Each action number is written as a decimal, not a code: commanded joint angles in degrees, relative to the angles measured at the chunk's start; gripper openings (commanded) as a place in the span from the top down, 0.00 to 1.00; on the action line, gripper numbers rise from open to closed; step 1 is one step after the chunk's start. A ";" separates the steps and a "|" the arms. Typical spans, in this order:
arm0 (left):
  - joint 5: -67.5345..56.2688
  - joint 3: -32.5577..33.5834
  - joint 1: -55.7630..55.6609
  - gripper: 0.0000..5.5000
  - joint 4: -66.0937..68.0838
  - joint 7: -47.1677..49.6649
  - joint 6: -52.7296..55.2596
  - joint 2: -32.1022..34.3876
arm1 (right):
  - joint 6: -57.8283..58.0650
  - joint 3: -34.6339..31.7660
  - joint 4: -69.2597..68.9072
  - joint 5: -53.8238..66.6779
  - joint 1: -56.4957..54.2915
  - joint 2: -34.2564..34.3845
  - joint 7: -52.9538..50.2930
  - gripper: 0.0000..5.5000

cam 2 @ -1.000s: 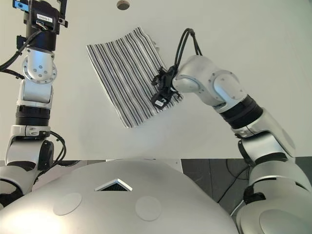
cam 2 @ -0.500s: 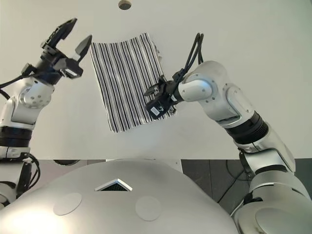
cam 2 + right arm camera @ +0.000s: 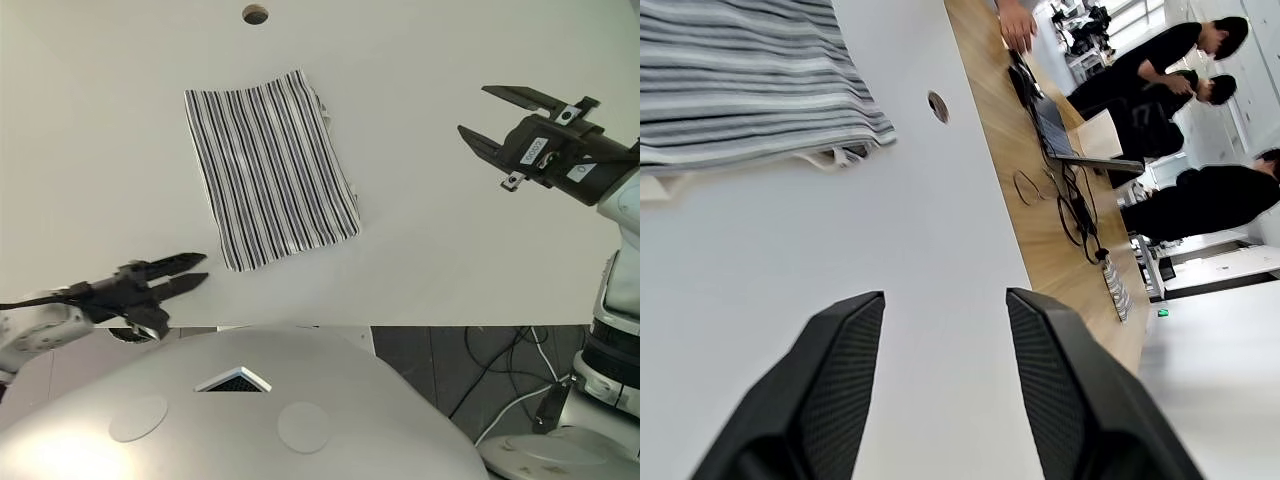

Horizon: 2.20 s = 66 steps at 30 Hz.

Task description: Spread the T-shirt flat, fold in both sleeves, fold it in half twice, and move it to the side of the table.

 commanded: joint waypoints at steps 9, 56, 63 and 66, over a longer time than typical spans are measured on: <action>13.85 -9.51 -12.25 0.57 5.37 6.40 7.89 -4.48 | -3.85 8.12 1.20 -2.44 -0.95 -3.10 -4.05 0.58; 12.10 -18.84 -9.50 0.97 4.44 5.28 7.39 13.94 | -46.27 30.49 13.33 -35.82 5.67 -7.60 -28.55 0.38; 15.36 -18.93 -10.75 0.97 4.48 9.16 6.94 13.97 | -47.86 39.73 13.35 -36.66 -2.16 -2.66 -27.56 0.38; 15.31 -19.76 -11.75 0.97 4.43 8.81 6.82 12.69 | -47.81 42.77 16.53 -39.48 -5.61 -0.76 -27.74 0.38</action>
